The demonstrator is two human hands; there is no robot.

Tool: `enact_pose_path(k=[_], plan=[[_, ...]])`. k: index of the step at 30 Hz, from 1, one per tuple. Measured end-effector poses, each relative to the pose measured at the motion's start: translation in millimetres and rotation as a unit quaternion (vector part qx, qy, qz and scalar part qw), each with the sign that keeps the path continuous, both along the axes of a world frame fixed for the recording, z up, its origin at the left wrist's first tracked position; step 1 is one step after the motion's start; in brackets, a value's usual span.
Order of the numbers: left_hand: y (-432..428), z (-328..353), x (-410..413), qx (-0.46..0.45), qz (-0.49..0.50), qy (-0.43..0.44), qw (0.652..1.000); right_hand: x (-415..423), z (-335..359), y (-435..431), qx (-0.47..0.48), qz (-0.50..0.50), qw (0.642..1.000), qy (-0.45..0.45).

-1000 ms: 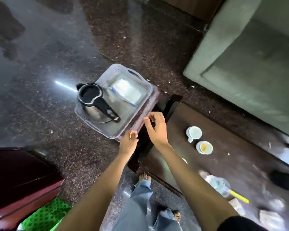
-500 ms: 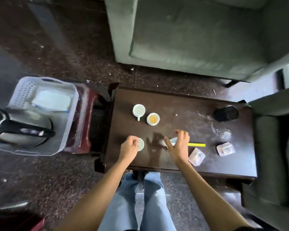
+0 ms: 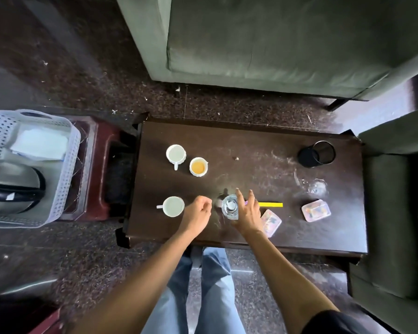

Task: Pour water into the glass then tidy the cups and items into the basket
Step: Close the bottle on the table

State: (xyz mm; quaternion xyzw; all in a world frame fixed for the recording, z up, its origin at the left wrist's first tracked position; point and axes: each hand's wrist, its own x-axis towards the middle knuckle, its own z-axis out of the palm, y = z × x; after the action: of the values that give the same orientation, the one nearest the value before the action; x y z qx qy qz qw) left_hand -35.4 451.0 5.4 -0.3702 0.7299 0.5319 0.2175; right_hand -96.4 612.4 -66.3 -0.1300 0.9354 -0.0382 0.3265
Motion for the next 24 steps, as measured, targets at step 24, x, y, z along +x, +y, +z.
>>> enact_pose_path(k=[24], plan=[[10.9,-10.3,-78.2,-0.034,0.065,-0.011,0.997,-125.1,21.1,-12.2,-0.06,-0.012,0.998,-0.007]])
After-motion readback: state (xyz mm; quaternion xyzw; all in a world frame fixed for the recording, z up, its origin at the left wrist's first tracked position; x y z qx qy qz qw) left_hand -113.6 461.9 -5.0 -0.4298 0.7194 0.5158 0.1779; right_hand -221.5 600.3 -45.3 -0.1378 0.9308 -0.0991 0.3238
